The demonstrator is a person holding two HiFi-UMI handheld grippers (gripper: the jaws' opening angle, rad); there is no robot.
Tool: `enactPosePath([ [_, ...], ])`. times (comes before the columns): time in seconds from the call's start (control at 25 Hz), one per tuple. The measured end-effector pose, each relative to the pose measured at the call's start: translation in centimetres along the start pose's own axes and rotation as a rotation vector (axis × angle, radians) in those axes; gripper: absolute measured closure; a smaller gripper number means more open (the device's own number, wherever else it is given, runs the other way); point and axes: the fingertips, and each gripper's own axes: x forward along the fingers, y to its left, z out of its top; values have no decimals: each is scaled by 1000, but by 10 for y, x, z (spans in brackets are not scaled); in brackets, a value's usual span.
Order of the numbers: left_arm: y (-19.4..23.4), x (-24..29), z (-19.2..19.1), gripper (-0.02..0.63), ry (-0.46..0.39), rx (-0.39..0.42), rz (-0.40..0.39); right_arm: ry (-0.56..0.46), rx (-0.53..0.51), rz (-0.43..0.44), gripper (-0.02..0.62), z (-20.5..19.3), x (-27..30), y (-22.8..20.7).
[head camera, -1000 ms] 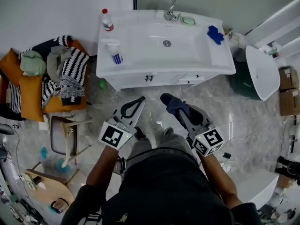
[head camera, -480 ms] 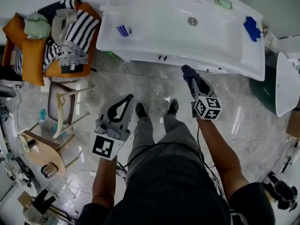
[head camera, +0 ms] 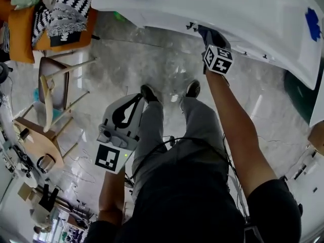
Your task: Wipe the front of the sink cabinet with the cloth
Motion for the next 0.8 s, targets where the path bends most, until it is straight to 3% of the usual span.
enactPosePath([
  [0.12, 15, 4, -18, 601, 6, -14, 0, -25, 53, 6, 505, -5, 19, 16],
  [0.2, 18, 8, -19, 601, -14, -32, -9, -43, 102, -39, 505, -6, 19, -2],
  [0.44, 15, 13, -18, 601, -47, -46, -46, -29, 153, -325, 505, -19, -33, -146],
  [0.52, 19, 12, -22, 601, -46, -62, -41, -26, 129, -366, 505, -18, -39, -159],
  [0.64, 20, 12, -32, 601, -27, -78, -44, -27, 107, -308, 505, -21, -13, -117],
  [0.8, 16, 14, -33, 601, -15, -65, -56, -22, 149, -128, 505, -27, 33, -29],
])
